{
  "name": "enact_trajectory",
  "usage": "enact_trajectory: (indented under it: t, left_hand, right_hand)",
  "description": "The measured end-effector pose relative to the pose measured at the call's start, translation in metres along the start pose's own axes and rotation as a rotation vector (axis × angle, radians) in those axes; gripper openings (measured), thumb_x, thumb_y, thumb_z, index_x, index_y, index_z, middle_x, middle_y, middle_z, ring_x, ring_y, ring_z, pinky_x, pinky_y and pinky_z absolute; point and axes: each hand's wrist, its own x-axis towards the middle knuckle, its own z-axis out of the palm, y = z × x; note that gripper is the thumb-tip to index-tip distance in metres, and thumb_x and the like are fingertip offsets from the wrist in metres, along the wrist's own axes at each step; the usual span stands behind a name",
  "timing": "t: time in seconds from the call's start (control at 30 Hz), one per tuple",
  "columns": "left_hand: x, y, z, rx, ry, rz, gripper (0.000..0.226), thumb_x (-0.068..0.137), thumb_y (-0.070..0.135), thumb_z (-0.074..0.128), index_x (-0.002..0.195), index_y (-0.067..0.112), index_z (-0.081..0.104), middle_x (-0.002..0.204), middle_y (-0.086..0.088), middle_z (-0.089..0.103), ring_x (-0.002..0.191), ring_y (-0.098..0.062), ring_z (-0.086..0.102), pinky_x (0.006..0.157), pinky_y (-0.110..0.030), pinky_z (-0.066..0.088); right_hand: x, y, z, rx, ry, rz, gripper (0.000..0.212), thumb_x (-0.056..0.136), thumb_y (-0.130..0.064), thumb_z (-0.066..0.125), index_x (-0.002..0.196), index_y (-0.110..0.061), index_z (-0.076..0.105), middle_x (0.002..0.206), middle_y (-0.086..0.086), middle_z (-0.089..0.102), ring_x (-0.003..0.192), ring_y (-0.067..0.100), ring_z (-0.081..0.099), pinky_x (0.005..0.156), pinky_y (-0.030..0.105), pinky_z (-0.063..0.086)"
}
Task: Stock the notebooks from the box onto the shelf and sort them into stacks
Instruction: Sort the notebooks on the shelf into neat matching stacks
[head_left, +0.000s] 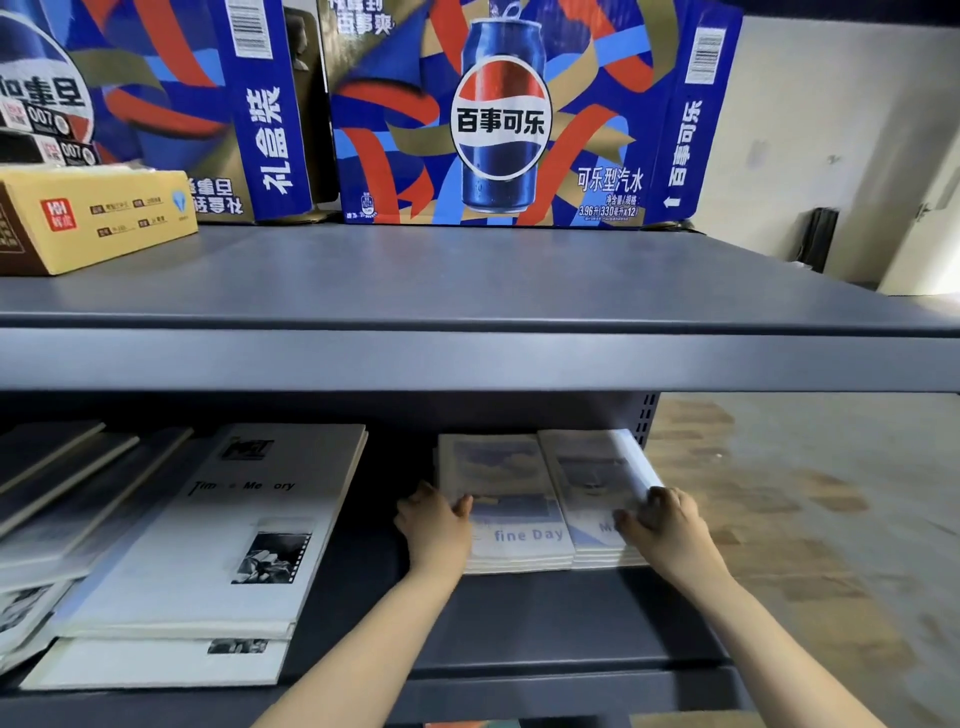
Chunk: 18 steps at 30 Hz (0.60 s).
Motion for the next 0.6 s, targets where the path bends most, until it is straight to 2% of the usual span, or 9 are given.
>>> enact_trajectory:
  t: [0.03,0.07,0.1,0.17,0.2,0.27,0.37,0.47,0.6]
  left_hand:
    - [-0.005,0.004,0.0,0.108,0.118,0.126,0.061,0.094,0.038,0.049,0.138,-0.001,0.034,0.139,-0.019,0.041,0.126,-0.034,0.038,0.105,-0.037,0.03]
    - [-0.013,0.011,-0.001,0.101,0.197,0.279,0.064,0.092,0.036,0.053,0.141,-0.001,0.033,0.141,-0.018,0.04,0.128,-0.034,0.037,0.107,-0.037,0.029]
    - [-0.021,0.022,-0.001,0.05,0.189,0.426,0.065,0.09,0.035,0.057,0.141,0.002,0.034,0.142,-0.016,0.039,0.131,-0.032,0.035,0.108,-0.037,0.029]
    - [-0.036,0.044,0.002,0.02,0.039,0.66,0.066,0.089,0.038,0.058,0.144,0.01,0.033,0.148,-0.006,0.033,0.138,-0.024,0.028,0.112,-0.033,0.025]
    - [-0.042,0.055,0.006,0.063,-0.048,0.712,0.068,0.088,0.041,0.057,0.145,0.014,0.03,0.151,-0.002,0.028,0.14,-0.02,0.022,0.114,-0.031,0.022]
    - [-0.051,0.07,0.017,0.173,-0.164,0.734,0.074,0.087,0.044,0.057,0.147,0.017,0.023,0.154,0.001,0.019,0.143,-0.018,0.012,0.116,-0.032,0.017]
    - [-0.057,0.075,0.038,0.295,-0.241,0.668,0.081,0.085,0.046,0.059,0.148,0.018,0.016,0.154,-0.004,0.015,0.143,-0.022,0.01,0.114,-0.038,0.017]
    - [-0.057,0.07,0.05,0.422,-0.217,0.641,0.078,0.084,0.043,0.061,0.146,0.017,0.02,0.154,-0.007,0.017,0.142,-0.023,0.015,0.113,-0.038,0.017]
    - [-0.056,0.064,0.059,0.449,-0.117,0.691,0.066,0.087,0.033,0.06,0.143,0.017,0.03,0.154,-0.008,0.022,0.142,-0.022,0.018,0.111,-0.035,0.021]
  right_hand:
    - [0.0,0.0,-0.002,0.014,-0.005,0.003,0.032,0.079,-0.038,0.067,0.074,-0.018,0.043,0.101,0.012,0.048,0.1,0.036,0.051,0.078,0.039,0.044]
    - [0.002,0.001,-0.002,0.025,-0.011,0.005,0.029,0.08,-0.036,0.067,0.083,-0.013,0.05,0.104,0.015,0.049,0.101,0.036,0.051,0.079,0.038,0.044]
    - [0.003,0.002,-0.003,0.029,-0.015,0.012,0.035,0.081,-0.033,0.068,0.096,-0.005,0.054,0.108,0.018,0.05,0.103,0.036,0.051,0.08,0.038,0.043]
    - [0.006,0.004,-0.005,0.055,-0.003,0.024,0.05,0.081,-0.028,0.069,0.111,0.007,0.051,0.111,0.023,0.053,0.103,0.037,0.053,0.078,0.035,0.042]
    - [0.006,0.004,-0.005,0.07,0.007,0.033,0.052,0.08,-0.026,0.07,0.113,0.009,0.05,0.111,0.024,0.054,0.101,0.037,0.054,0.075,0.033,0.041]
    - [0.007,0.003,-0.006,0.106,0.021,0.067,0.052,0.079,-0.024,0.07,0.114,0.009,0.049,0.109,0.025,0.055,0.098,0.037,0.056,0.071,0.032,0.039]
    - [0.006,0.004,-0.01,0.127,0.022,0.101,0.048,0.082,-0.023,0.068,0.113,0.008,0.048,0.105,0.022,0.059,0.093,0.035,0.058,0.066,0.032,0.036]
    - [0.004,0.009,-0.013,0.14,0.004,0.116,0.042,0.086,-0.025,0.064,0.111,0.005,0.047,0.097,0.015,0.056,0.079,0.026,0.049,0.064,0.03,0.033]
    - [0.007,0.017,-0.014,0.128,-0.01,0.113,0.039,0.086,-0.029,0.062,0.109,0.0,0.052,0.101,0.015,0.063,0.078,0.026,0.05,0.063,0.029,0.033]
